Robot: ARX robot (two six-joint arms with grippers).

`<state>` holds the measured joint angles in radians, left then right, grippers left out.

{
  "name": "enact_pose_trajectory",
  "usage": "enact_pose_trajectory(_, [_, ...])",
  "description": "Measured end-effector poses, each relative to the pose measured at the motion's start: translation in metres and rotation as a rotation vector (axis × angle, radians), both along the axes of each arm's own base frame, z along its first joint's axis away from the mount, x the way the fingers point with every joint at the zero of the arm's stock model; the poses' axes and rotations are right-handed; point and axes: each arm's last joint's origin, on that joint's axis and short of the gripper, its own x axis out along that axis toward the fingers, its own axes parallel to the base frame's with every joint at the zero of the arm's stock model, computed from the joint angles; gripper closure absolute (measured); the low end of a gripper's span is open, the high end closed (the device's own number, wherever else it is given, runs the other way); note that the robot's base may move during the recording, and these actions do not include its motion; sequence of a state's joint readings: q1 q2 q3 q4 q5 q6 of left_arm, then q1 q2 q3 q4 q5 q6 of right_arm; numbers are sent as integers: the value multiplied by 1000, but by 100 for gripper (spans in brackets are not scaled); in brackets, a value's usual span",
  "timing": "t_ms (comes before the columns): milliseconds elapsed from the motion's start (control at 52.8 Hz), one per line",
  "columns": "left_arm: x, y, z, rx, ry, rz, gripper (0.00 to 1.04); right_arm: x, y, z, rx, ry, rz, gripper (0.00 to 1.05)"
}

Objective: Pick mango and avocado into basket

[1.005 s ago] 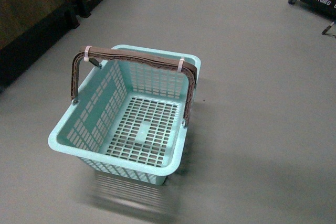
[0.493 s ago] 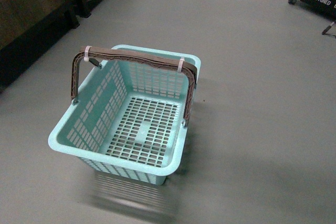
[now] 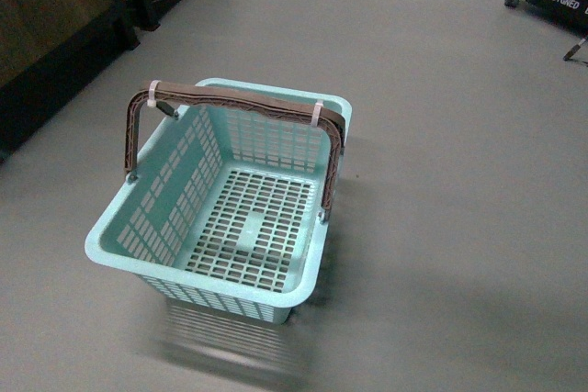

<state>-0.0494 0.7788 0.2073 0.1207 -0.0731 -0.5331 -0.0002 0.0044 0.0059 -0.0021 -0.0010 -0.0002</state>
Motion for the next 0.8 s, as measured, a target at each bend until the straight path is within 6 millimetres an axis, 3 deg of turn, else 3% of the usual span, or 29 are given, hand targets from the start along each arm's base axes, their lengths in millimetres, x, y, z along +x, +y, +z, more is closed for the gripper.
enact_pose_trajectory(133, [45, -6, -10, -204, 70, 34, 7, 0, 0, 0, 0, 0, 0, 8])
enact_pose_trajectory(341, [113, -26, -55, -396, 200, 63, 7, 0, 0, 0, 0, 0, 0, 8])
enact_pose_trajectory(531, [154, -41, -85, -496, 193, 62, 7, 0, 0, 0, 0, 0, 0, 8])
enact_pose_trajectory(796, [210, -57, -94, -621, 60, 26, 7, 0, 0, 0, 0, 0, 0, 8])
